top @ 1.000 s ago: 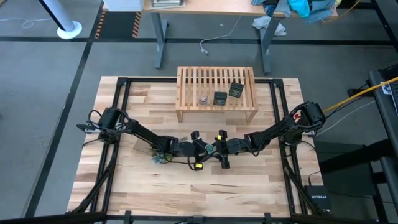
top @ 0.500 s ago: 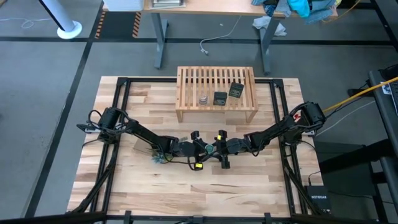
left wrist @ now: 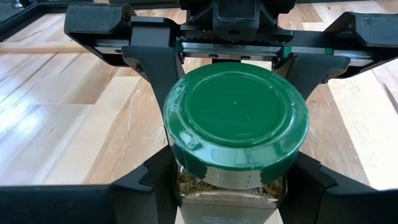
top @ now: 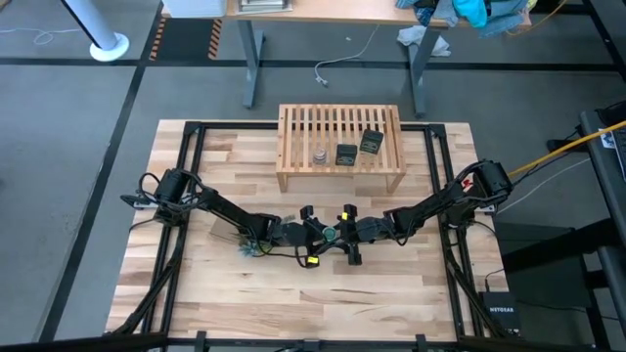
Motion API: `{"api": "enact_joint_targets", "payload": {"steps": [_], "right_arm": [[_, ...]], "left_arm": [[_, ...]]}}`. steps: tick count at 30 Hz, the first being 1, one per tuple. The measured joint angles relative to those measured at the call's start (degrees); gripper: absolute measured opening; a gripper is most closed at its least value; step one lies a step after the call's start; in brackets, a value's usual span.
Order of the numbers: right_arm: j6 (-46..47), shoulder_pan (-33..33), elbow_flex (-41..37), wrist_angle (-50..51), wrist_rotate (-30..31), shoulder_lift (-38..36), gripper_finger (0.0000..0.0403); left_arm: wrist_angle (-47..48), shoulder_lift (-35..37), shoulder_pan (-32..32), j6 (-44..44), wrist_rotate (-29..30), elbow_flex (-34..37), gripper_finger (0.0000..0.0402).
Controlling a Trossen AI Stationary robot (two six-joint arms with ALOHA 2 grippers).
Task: Shelf spices
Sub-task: Put the green seasoning bottle on the shelf
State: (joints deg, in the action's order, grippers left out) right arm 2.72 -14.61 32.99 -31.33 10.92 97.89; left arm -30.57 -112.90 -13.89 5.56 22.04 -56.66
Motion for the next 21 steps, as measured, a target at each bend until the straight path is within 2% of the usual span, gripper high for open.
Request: {"api": "enact_joint_targets", "payload": {"steps": [9,21], "right_arm": [[0.0,0.0,0.0,0.2,1.2,0.0,0.0223],[1.6,0.0,0.0,0.4,-0.8,0.0,0.0223]], "left_arm": [[0.0,0.0,0.3,-0.2,-0.1,0.0,0.0185],[0.0,0.0,0.6,0.1,-0.2,0.0,0.0185]]}}
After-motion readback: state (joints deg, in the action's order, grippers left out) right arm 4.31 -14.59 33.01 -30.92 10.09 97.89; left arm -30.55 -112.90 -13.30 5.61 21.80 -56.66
